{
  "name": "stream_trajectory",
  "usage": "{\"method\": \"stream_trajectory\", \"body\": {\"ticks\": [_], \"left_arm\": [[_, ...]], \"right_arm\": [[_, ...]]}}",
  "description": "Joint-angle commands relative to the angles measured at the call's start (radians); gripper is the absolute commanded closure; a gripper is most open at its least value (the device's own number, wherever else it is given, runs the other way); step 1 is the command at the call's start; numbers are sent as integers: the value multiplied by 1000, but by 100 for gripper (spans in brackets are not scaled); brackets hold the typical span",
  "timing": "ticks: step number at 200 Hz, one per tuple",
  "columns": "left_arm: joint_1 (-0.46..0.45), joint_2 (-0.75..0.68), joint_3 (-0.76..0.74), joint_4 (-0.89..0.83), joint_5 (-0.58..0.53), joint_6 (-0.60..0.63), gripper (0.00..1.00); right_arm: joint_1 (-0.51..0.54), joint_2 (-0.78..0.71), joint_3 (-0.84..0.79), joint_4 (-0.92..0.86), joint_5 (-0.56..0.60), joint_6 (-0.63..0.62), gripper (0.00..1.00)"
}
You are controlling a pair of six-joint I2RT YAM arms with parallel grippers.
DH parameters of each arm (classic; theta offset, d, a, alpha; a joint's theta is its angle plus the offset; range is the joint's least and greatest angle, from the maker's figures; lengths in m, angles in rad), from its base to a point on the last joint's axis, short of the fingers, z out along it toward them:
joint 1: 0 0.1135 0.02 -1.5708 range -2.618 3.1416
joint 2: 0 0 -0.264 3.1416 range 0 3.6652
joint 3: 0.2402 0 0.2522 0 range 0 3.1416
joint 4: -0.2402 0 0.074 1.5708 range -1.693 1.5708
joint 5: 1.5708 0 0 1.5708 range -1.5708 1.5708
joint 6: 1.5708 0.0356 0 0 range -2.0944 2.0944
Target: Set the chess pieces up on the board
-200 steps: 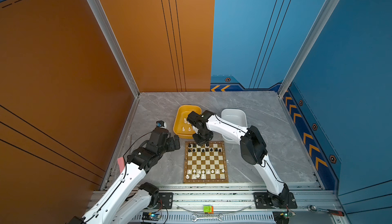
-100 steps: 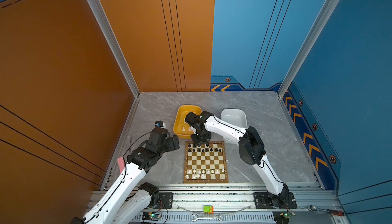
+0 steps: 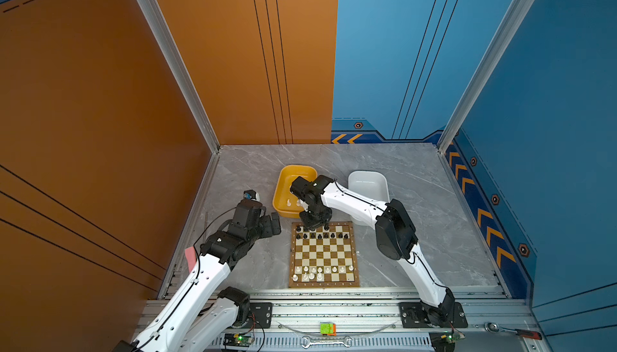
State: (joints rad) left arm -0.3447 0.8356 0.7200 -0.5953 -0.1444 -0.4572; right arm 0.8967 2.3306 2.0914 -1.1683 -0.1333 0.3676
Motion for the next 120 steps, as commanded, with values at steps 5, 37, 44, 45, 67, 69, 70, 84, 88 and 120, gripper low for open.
{"method": "stream_trajectory", "body": {"ticks": [5,37,44,45,67,69,70,84,88,120], "left_arm": [[13,6,1,5,30,24,2],[22,13,5,12,35,24,2],[23,17,6,13,38,23,2],[23,18,6,14,38,23,2],[23,26,12,14,43,24,2],[23,26,13,14,43,24,2],[24,27,13,14,43,24,2],[23,32,15,18,42,25,2],[23,34,17,21,40,23,2],[23,71,36,69,41,18,2]], "right_arm": [[-7,8,32,-41,20,13,77],[-17,-3,48,-49,19,8,74],[-20,-3,59,-55,19,7,74],[-20,-4,62,-56,19,8,74],[-28,-12,101,-72,18,-1,70],[-29,-13,105,-74,18,-2,70],[-30,-14,107,-75,18,-2,70],[-40,-20,134,-86,19,-5,69],[-42,-22,142,-89,19,-6,69],[-95,-55,179,-108,46,-23,67]]}}
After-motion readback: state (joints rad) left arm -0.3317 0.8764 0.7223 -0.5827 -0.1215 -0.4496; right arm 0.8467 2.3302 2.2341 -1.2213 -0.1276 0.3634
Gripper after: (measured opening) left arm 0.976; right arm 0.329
